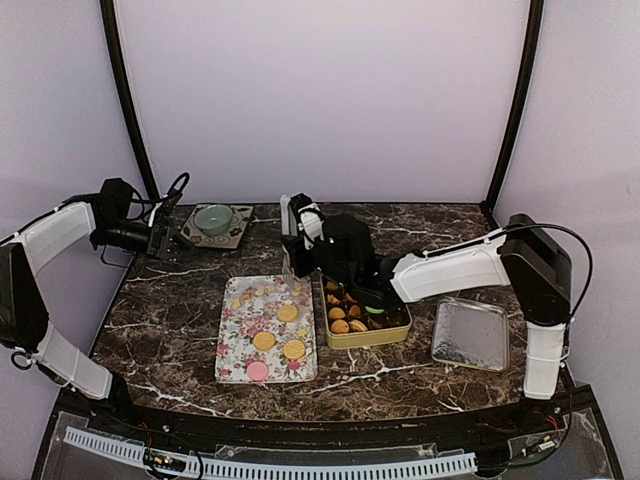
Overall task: Pack the cookies
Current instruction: Pick up the fake cookies from the plate.
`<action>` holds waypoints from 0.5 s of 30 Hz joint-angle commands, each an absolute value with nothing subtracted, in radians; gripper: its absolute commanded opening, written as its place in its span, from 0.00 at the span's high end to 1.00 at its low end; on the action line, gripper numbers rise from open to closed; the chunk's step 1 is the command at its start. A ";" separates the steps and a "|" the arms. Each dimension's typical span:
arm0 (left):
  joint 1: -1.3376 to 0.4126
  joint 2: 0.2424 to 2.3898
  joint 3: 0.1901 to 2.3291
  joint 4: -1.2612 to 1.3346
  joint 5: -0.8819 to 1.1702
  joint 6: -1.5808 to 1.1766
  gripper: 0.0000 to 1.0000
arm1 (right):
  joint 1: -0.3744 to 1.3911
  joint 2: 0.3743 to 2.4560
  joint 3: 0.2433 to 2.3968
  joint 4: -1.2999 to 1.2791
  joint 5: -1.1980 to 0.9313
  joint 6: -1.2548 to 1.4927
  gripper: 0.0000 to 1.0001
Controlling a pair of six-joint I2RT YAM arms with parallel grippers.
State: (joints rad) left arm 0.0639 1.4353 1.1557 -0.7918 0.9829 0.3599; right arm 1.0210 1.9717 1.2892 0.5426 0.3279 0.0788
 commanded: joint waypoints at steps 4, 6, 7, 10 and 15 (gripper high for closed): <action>0.070 1.399 1.155 -0.821 0.993 0.392 0.34 | 1.024 2.030 1.342 0.650 0.391 0.046 0.64; 0.070 1.400 1.161 -0.829 0.992 0.395 0.35 | 1.023 2.039 1.341 0.653 0.396 0.045 0.62; 0.070 1.401 1.164 -0.831 0.992 0.398 0.35 | 1.022 2.044 1.341 0.653 0.395 0.044 0.62; 0.070 1.399 1.171 -0.837 0.991 0.402 0.34 | 1.024 2.060 1.341 0.652 0.397 0.047 0.61; 0.070 1.397 1.182 -0.847 0.991 0.407 0.35 | 1.022 2.083 1.350 0.637 0.393 0.051 0.61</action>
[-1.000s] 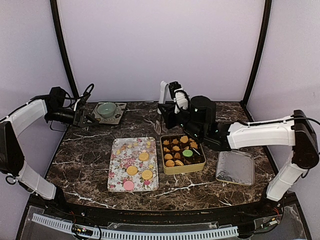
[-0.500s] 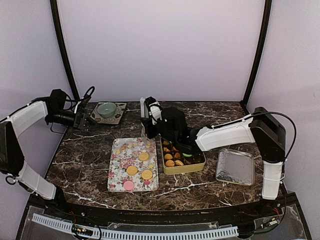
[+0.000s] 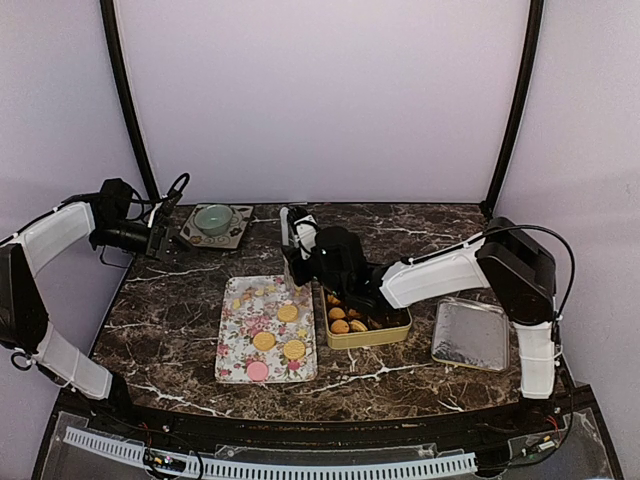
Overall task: Pack the cookies
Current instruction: Pick up the fake cookies from the plate.
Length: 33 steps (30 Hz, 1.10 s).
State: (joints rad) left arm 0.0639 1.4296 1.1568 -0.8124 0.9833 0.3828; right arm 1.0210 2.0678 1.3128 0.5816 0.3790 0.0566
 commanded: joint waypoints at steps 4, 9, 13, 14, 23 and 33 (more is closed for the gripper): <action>0.070 1.396 1.186 -0.851 0.990 0.412 0.35 | 1.022 2.084 1.335 0.630 0.396 0.057 0.64; 0.071 1.399 1.186 -0.850 0.995 0.407 0.35 | 1.022 2.070 1.324 0.628 0.386 0.077 0.74; 0.071 1.399 1.188 -0.851 0.998 0.406 0.35 | 1.021 2.064 1.324 0.620 0.388 0.080 0.76; 0.071 1.398 1.188 -0.852 0.998 0.406 0.35 | 1.022 2.064 1.324 0.618 0.390 0.081 0.77; 0.071 1.400 1.189 -0.852 1.000 0.405 0.35 | 1.022 2.023 1.333 0.624 0.364 0.087 0.88; 0.070 1.399 1.182 -0.851 1.000 0.408 0.35 | 1.023 1.925 1.303 0.651 0.332 0.099 0.95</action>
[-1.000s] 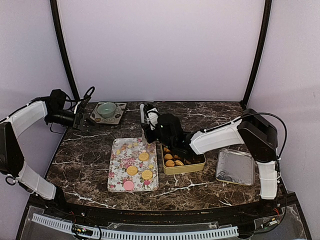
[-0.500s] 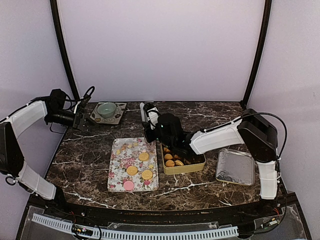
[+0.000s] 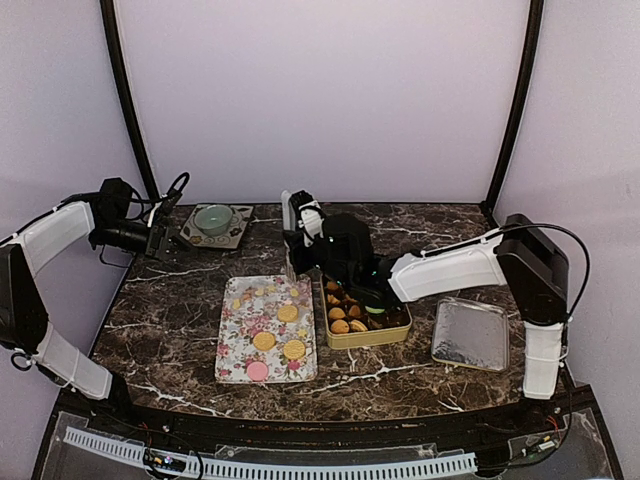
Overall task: Pack the cookies
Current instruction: Pick up the fake cookies from the plate, then place the fake cookies in the empty pocket of the box.
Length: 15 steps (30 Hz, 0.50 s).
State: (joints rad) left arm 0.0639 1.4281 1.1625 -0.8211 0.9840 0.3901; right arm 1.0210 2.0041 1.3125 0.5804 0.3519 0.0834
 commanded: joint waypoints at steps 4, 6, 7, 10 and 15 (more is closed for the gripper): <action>0.071 1.398 1.183 -0.850 1.000 0.407 0.35 | 1.023 1.877 1.275 0.650 0.328 0.108 0.96; 0.071 1.397 1.182 -0.850 1.002 0.407 0.35 | 1.022 1.821 1.230 0.647 0.329 0.113 0.96; 0.070 1.397 1.181 -0.848 1.003 0.406 0.35 | 1.022 1.800 1.204 0.642 0.334 0.115 0.96; 0.069 1.398 1.180 -0.846 1.006 0.407 0.35 | 1.023 1.665 1.090 0.611 0.346 0.114 0.96; 0.070 1.402 1.175 -0.837 1.015 0.405 0.35 | 1.023 1.410 0.908 0.493 0.354 0.116 0.96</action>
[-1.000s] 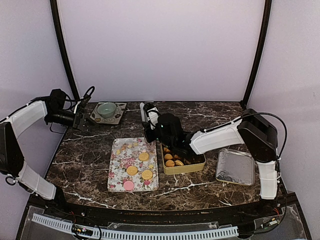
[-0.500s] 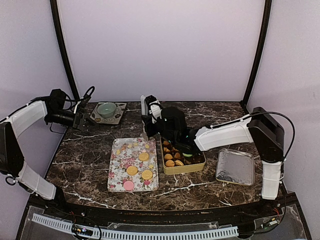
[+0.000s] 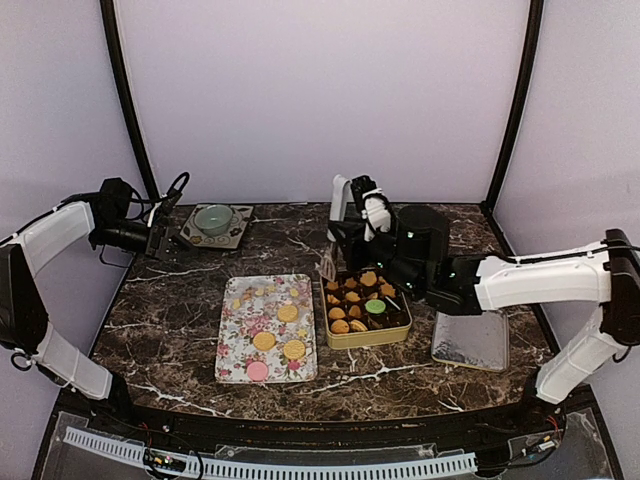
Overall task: Pack the cookies
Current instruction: Place the fake cookies in the empty pocket of the box.
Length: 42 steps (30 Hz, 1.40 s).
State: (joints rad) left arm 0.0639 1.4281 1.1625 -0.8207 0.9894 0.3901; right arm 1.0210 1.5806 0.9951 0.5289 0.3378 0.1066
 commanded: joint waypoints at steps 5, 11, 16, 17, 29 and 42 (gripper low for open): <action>0.070 1.405 1.174 -0.832 1.010 0.404 0.35 | 1.019 1.214 0.797 0.296 0.354 0.123 0.96; 0.071 1.410 1.170 -0.824 1.009 0.394 0.35 | 0.998 1.073 0.702 0.167 0.375 0.144 0.95; 0.070 1.408 1.171 -0.824 1.007 0.391 0.35 | 0.988 1.045 0.670 0.115 0.410 0.135 0.96; 0.071 1.407 1.172 -0.824 1.008 0.391 0.35 | 0.987 1.043 0.665 0.108 0.414 0.134 0.96; 0.071 1.404 1.171 -0.822 1.006 0.384 0.35 | 0.973 1.027 0.637 0.094 0.449 0.114 0.85; 0.071 1.411 1.179 -0.831 1.019 0.388 0.35 | 0.972 0.996 0.663 0.097 0.438 0.112 0.66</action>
State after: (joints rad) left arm 0.0639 1.4281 1.1625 -0.8181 0.9920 0.3847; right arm 0.9787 1.0203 0.6468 0.0536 0.4267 0.1135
